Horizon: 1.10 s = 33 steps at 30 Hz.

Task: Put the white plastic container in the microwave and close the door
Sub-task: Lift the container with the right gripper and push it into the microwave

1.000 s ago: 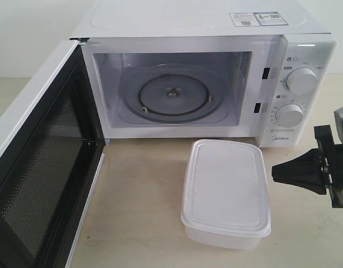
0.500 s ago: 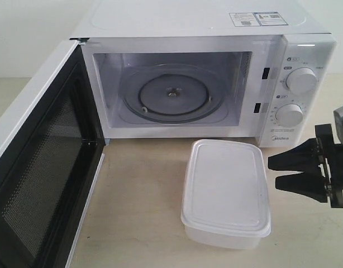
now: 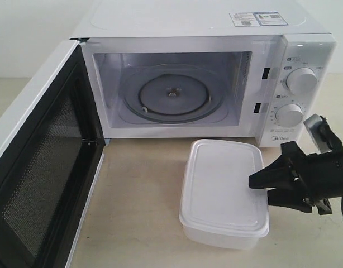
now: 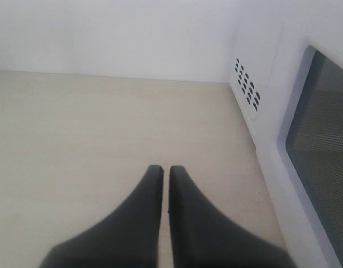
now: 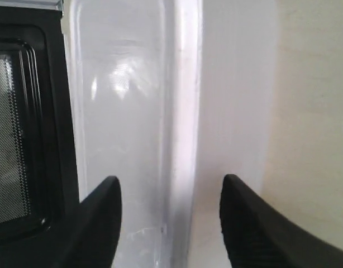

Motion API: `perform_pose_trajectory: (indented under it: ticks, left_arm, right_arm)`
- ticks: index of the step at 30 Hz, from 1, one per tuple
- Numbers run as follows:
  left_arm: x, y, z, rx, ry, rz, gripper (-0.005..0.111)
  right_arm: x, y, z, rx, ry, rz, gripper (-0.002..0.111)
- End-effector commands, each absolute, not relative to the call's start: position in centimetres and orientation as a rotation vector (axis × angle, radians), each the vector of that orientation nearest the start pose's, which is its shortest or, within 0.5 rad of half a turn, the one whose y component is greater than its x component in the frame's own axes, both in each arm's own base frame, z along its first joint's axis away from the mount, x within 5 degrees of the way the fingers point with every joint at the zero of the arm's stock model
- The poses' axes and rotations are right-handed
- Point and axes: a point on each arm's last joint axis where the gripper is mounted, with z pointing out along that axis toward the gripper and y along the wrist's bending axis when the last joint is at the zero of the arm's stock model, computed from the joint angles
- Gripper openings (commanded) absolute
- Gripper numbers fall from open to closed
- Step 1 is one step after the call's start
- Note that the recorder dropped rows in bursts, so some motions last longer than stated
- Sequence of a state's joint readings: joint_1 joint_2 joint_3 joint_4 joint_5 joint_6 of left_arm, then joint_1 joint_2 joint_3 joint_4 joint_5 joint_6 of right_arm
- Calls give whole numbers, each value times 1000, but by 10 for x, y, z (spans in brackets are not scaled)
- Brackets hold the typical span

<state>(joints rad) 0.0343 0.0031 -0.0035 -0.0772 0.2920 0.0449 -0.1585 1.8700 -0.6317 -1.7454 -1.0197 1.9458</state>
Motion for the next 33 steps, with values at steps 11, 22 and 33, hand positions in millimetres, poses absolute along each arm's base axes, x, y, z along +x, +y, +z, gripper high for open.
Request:
perform_pose_trajectory:
  ticks: [11,22,33]
  left_arm:
    - [55,-1,187,-38,1777,-30,4]
    - [55,-1,187,-38,1777,-30,4]
    - [55,-1,187,-38,1777,-30,4]
  right_arm:
    - [258,43,111,199,2648,1349,0]
    - [255,48,118,136,2606,1463,0]
    - [258,51,160,116,2491,1329,0]
